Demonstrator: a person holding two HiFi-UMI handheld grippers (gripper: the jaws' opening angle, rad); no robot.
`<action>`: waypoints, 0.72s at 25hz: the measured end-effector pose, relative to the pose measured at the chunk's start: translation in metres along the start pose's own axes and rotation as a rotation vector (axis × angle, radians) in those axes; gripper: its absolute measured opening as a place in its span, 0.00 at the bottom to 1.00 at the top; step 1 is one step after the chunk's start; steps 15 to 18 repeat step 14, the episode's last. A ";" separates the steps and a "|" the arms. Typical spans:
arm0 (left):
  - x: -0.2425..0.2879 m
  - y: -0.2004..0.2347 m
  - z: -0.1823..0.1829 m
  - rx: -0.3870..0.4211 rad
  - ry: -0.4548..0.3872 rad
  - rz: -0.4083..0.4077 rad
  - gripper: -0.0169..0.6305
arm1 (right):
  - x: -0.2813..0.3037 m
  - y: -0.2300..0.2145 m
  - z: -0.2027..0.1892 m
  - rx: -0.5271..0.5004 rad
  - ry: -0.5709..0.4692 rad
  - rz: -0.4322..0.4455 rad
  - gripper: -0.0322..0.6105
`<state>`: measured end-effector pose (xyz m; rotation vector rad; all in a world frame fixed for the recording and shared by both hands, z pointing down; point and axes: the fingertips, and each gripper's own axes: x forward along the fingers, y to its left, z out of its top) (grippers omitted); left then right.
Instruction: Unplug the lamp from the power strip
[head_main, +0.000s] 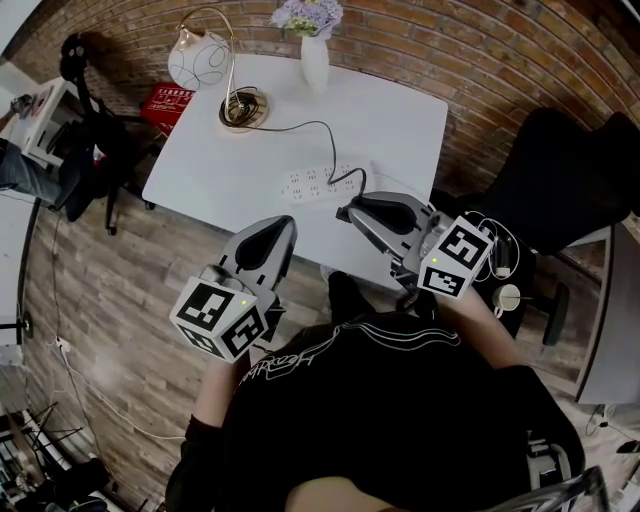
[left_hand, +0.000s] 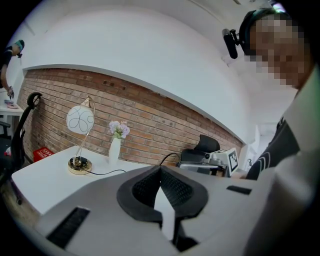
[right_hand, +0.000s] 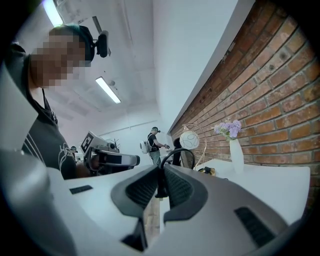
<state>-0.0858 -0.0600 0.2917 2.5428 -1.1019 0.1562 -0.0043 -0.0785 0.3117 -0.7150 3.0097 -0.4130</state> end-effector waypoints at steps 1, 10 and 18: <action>0.000 0.000 0.000 -0.001 0.000 0.001 0.03 | 0.000 0.000 0.000 0.000 0.002 -0.001 0.09; 0.001 -0.001 0.000 -0.001 0.004 0.000 0.03 | -0.001 0.000 0.001 0.004 0.006 -0.008 0.09; 0.004 0.001 -0.003 -0.006 0.006 0.002 0.03 | -0.003 -0.003 0.001 0.008 0.001 -0.013 0.09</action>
